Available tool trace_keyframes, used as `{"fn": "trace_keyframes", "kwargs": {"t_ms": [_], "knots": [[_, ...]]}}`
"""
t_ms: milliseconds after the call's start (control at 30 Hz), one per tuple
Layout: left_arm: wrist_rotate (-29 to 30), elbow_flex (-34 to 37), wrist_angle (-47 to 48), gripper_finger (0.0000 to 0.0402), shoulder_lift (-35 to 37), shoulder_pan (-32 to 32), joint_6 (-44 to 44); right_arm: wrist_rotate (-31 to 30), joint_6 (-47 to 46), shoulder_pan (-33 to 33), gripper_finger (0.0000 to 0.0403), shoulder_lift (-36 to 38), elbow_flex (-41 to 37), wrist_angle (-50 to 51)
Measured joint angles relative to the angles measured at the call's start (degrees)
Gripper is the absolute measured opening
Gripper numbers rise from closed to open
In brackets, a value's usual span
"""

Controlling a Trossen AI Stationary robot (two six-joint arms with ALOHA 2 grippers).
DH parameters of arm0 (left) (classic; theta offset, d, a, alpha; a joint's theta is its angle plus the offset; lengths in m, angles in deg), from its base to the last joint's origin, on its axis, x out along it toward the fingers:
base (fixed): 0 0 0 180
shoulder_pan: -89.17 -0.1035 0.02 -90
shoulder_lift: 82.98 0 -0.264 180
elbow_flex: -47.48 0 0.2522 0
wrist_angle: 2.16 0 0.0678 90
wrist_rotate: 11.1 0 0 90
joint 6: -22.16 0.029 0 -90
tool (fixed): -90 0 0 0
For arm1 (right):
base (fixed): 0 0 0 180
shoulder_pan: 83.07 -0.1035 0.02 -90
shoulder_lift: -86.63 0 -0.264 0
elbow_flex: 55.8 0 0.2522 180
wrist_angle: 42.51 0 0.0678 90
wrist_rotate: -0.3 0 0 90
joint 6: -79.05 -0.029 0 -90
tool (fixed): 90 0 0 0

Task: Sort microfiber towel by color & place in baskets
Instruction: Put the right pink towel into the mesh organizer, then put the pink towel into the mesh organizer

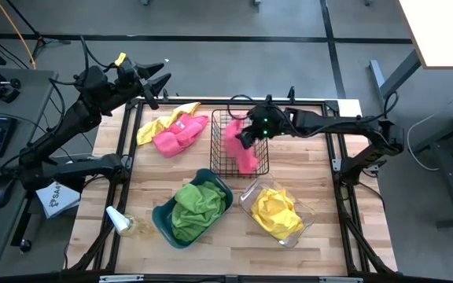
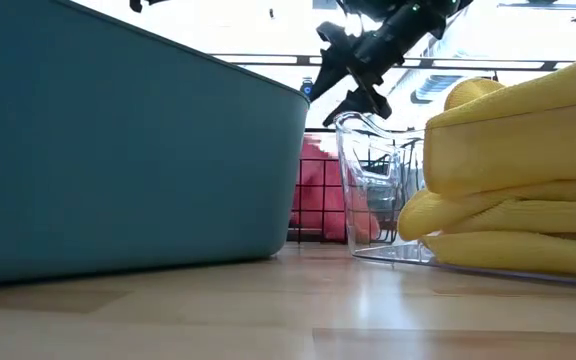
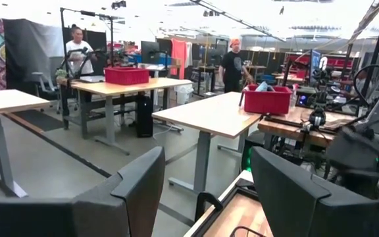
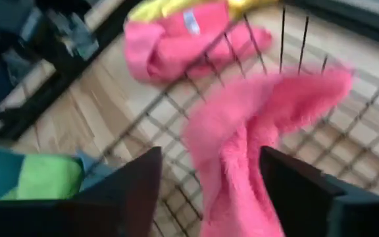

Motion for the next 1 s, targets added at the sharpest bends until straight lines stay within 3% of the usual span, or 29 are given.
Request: {"fn": "trace_keyframes", "kwargs": {"t_ms": [100,233,433,567,633,833,1000], "knots": [[0.00,0.00,1.44,0.0213,0.00,0.00,0.00,0.06,-0.85,0.60,0.0295,0.00,0.00,-3.93],[0.00,-0.02,7.83,0.0213,-0.62,0.00,-2.25,4.58,0.05,2.07,0.0316,0.00,1.06,-7.27],[0.70,0.07,39.01,0.0213,-7.37,0.41,-10.05,5.74,3.82,4.38,0.0319,0.02,5.09,-5.33],[5.11,1.52,55.97,0.0213,-14.33,1.15,-9.05,5.74,4.36,6.13,0.0319,0.07,6.92,-5.24],[6.53,4.32,56.22,0.0213,-16.59,1.45,-8.14,5.78,4.39,6.95,0.0319,0.07,7.21,-5.11],[4.68,12.56,44.94,0.0213,-20.91,2.13,-10.04,5.96,4.94,8.60,0.0319,0.07,7.41,-3.71],[6.42,15.27,38.05,0.0213,-25.22,3.33,-10.51,5.92,5.41,8.77,0.0319,0.07,7.39,-1.58]]}}
